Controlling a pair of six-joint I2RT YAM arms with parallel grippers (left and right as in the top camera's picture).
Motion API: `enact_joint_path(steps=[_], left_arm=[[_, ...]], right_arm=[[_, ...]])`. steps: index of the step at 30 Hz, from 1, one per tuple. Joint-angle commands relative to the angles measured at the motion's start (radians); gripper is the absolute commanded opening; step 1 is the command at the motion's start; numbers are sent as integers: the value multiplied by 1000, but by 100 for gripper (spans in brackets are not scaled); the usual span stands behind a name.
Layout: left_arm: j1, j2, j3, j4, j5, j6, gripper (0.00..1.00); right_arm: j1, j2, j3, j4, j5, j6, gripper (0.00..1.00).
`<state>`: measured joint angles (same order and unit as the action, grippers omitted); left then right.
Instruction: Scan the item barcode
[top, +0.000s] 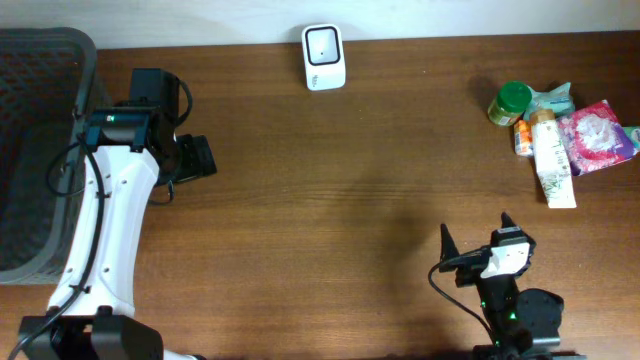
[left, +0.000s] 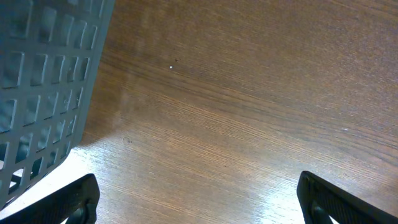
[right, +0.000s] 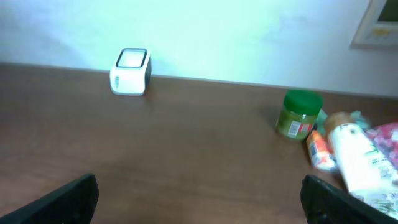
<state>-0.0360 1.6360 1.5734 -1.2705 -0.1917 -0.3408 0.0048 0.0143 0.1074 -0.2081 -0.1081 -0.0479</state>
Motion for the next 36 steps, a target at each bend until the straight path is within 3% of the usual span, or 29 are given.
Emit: enact_joint_path(steps=[1, 5, 36], left_arm=[[6, -15, -2, 2, -4, -3, 99], [6, -15, -2, 2, -4, -3, 99], [6, -15, -2, 2, -4, -3, 99]], right_arm=[[9, -11, -78, 109, 23, 0, 98], [16, -11, -102, 168, 42, -1, 99], [15, -11, -102, 127, 109, 60, 99]])
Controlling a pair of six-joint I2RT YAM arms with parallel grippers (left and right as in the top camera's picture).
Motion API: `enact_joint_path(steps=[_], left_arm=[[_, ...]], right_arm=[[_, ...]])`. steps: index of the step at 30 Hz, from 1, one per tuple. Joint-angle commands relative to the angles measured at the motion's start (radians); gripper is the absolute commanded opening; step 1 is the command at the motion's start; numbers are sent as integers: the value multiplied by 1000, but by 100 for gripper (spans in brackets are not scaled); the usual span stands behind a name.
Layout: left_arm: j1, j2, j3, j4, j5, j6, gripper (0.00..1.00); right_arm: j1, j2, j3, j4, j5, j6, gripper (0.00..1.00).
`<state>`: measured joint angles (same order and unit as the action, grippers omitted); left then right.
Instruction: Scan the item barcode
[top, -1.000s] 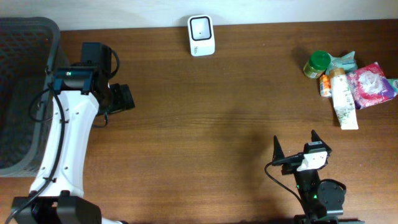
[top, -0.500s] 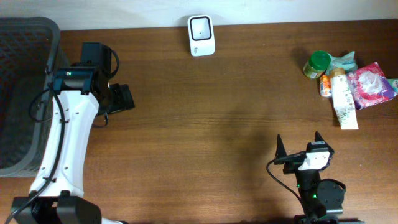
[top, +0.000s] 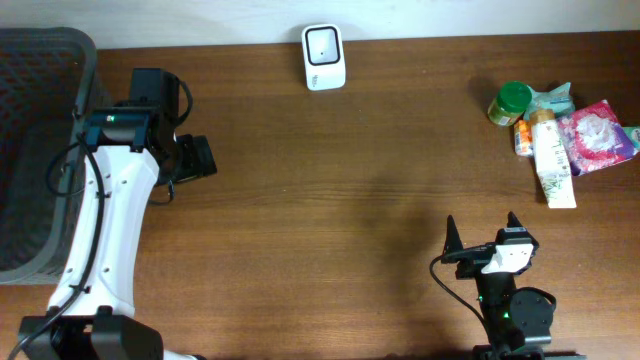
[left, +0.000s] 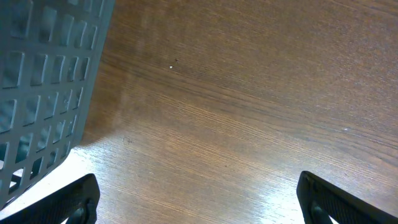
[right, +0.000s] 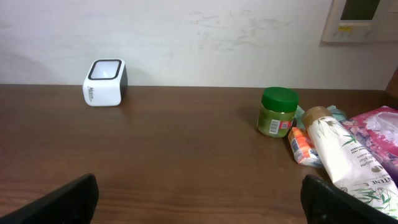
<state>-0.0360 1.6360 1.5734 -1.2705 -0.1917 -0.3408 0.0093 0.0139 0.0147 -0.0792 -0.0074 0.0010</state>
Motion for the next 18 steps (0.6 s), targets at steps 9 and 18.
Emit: enact_joint_path(steps=[9, 18], left_arm=[[6, -15, -2, 2, -4, -3, 99], [3, -34, -2, 44, 13, -3, 99]], right_arm=[[10, -10, -9, -2, 8, 11, 98], [10, -10, -9, -2, 9, 11, 98]])
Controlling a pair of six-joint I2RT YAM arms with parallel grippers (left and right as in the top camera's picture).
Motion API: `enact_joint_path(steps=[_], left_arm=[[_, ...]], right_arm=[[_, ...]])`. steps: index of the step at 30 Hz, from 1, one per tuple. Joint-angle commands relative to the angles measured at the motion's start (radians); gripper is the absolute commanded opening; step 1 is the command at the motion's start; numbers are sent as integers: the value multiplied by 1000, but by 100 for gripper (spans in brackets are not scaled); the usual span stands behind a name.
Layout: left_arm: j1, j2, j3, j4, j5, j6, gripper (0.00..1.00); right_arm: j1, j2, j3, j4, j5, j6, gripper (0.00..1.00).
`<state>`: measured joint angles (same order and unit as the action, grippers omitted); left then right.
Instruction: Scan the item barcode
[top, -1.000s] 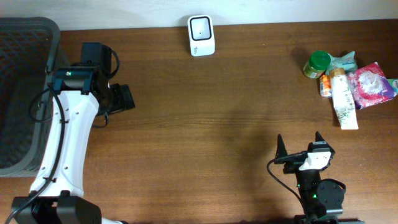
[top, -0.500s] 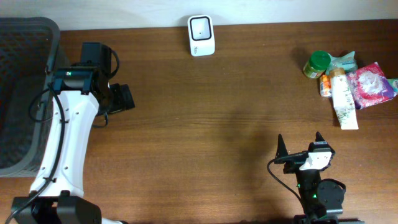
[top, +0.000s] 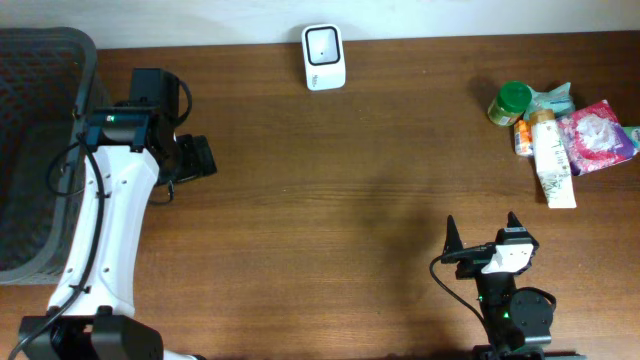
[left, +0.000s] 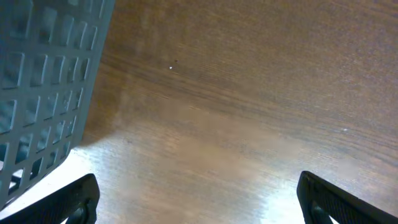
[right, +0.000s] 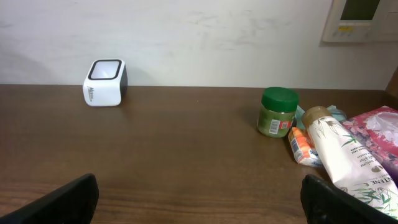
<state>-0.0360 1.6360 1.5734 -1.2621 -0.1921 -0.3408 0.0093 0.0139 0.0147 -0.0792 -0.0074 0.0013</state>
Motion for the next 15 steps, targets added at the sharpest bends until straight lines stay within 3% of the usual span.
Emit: enact_joint_path(steps=[1, 3, 9, 15], left_arm=[[-8, -53, -2, 73, 25, -3, 99], [-47, -99, -14, 147, 27, 3, 99], [-192, -364, -299, 507, 102, 344, 99], [-196, -843, -809, 789, 189, 365, 99]], right_arm=[[10, -10, -9, -2, 9, 10, 98], [10, -10, -9, -2, 9, 10, 98], [10, -10, -9, -2, 8, 11, 98], [10, -10, -9, -2, 8, 10, 98]])
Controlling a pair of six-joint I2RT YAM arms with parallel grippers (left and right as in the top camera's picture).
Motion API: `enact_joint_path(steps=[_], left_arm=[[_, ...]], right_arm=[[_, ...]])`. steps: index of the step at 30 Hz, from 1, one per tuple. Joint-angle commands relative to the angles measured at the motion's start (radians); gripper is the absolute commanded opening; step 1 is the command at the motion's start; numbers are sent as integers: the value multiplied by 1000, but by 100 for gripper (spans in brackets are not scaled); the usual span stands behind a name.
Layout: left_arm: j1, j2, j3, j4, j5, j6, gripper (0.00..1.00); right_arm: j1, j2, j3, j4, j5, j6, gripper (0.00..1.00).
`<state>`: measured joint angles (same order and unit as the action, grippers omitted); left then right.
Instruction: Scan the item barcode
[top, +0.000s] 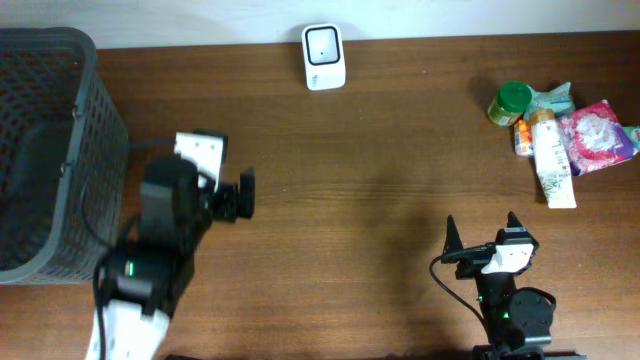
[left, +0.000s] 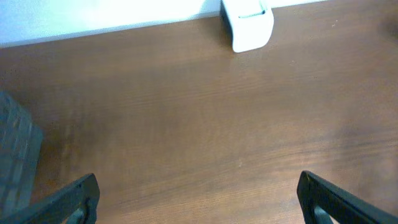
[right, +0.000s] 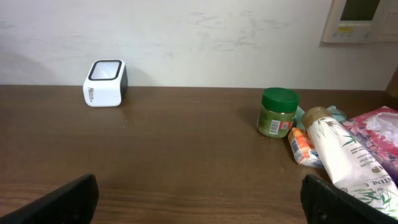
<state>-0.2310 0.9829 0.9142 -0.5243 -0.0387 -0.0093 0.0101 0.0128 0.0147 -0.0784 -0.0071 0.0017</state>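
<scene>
The white barcode scanner (top: 323, 56) stands at the table's back edge; it also shows in the left wrist view (left: 247, 25) and the right wrist view (right: 104, 83). The items lie in a heap at the back right: a green-lidded jar (top: 510, 101), a small orange bottle (top: 522, 139), a white tube (top: 553, 165) and a pink packet (top: 597, 134). My left gripper (top: 240, 195) hangs open over the left-middle of the table, facing the scanner, with nothing between its fingers (left: 74, 200). My right gripper (top: 480, 235) is open and empty near the front edge, well short of the heap.
A dark mesh basket (top: 40, 150) fills the far left side, close beside the left arm. Its corner shows in the left wrist view (left: 15, 155). Bare brown table (top: 380, 180) lies between the grippers, the scanner and the heap.
The left arm has left its place beside the basket, where it looked down at the table. It now sits nearer the front and centre, facing the scanner. The right arm is unchanged.
At first the left gripper hung open by the basket and the right gripper's view was blurred and slightly skewed. By 1.1 s ago the right gripper had settled facing the scanner and heap. The left arm held still until 0.5 s ago and now faces the scanner.
</scene>
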Motion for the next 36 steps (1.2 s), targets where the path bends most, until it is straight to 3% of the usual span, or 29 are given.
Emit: enact_joint_path(steps=[1, 4, 16, 22, 27, 36], left_arm=[[-2, -262, -202, 53, 35, 34, 99], [-2, -427, -307, 52, 36, 51, 99], [-2, -774, -566, 53, 17, 104, 99], [45, -961, -747, 233, 22, 116, 99], [90, -978, -909, 488, 25, 109, 99], [238, -978, -906, 442, 16, 108, 99]], right_arm=[[10, -9, -9, -2, 8, 10, 99], [10, -9, -9, -3, 8, 10, 99], [10, -9, -9, -2, 8, 10, 98], [10, -9, -9, -3, 8, 10, 98], [10, -9, -9, -2, 8, 10, 99], [10, -9, -9, -2, 8, 10, 99]])
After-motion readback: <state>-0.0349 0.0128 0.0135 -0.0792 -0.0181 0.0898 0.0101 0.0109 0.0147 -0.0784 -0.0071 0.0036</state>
